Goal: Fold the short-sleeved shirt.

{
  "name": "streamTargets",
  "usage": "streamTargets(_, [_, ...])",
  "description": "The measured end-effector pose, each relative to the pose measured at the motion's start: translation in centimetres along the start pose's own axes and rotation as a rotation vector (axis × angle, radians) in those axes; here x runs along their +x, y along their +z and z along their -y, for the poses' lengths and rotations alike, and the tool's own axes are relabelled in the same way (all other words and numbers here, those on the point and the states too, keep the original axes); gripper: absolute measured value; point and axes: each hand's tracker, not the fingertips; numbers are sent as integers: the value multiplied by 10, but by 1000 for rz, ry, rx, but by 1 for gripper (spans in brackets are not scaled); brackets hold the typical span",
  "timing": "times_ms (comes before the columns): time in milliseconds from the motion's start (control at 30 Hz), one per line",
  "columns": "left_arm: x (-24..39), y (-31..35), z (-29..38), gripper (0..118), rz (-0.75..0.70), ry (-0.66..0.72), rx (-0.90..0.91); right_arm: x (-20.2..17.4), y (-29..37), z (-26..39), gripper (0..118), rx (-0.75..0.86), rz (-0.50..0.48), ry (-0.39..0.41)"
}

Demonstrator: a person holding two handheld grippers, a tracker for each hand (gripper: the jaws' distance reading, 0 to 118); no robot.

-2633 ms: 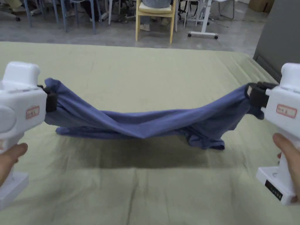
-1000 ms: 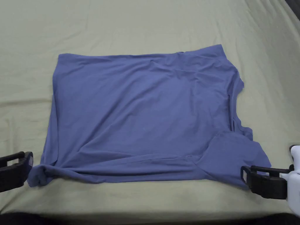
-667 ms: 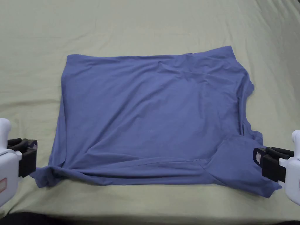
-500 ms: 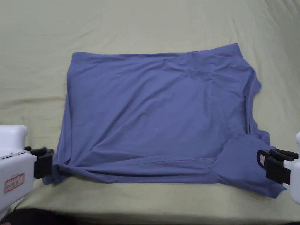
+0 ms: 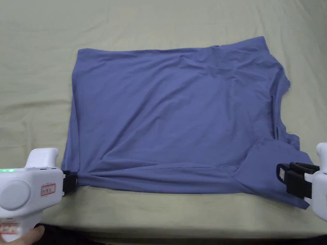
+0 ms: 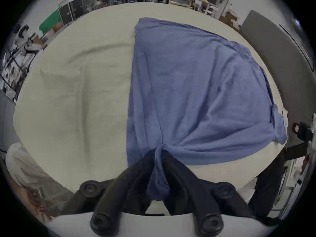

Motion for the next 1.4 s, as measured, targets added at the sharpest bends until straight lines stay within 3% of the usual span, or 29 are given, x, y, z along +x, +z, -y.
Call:
streamTargets(100, [6,15,2,2,-14,-18,29,8,2,2,3,-12,5,-13])
streamTargets(133, [7,21,1,2,-12,-16,36,12,3,2,24,-7,8,-30])
streamTargets(200, [9,34,-2,2,-12,-17,74,25,6,2,115,1,36,-105])
streamTargets(233, [12,42,-3,2,-9,-17,94,33,3,4,118,13,56,-127])
streamTargets(300, [14,47,-9,2,-1,-22,101,49,-3,6,118,57,108,-118])
streamTargets(400, [20,48,-13,2,-6,-43,108,64,-34,6,118,-185,102,-170])
streamTargets(500, [25,44,-14,2,-14,-50,105,66,-62,18,114,-234,89,-160])
streamTargets(533, [26,42,-14,2,-15,-47,99,66,-73,19,90,-272,62,-149])
streamTargets(567, [26,41,-13,2,-18,-44,97,65,-78,20,41,-277,44,-139])
streamTargets(600, [26,40,-13,2,-20,-41,91,61,-76,24,17,-240,62,-136])
streamTargets(800, [27,59,-14,2,-12,0,116,41,-33,10,14,-70,60,-106])
streamTargets(967, [30,72,-61,2,-27,-45,187,39,-25,-45,14,8,33,-85])
streamTargets(1233, [18,-6,-176,2,-85,-72,125,40,-109,-152,14,-12,45,-31])
streamTargets(1400, [12,-65,-203,2,-104,-75,24,45,-163,-172,14,-101,83,0])
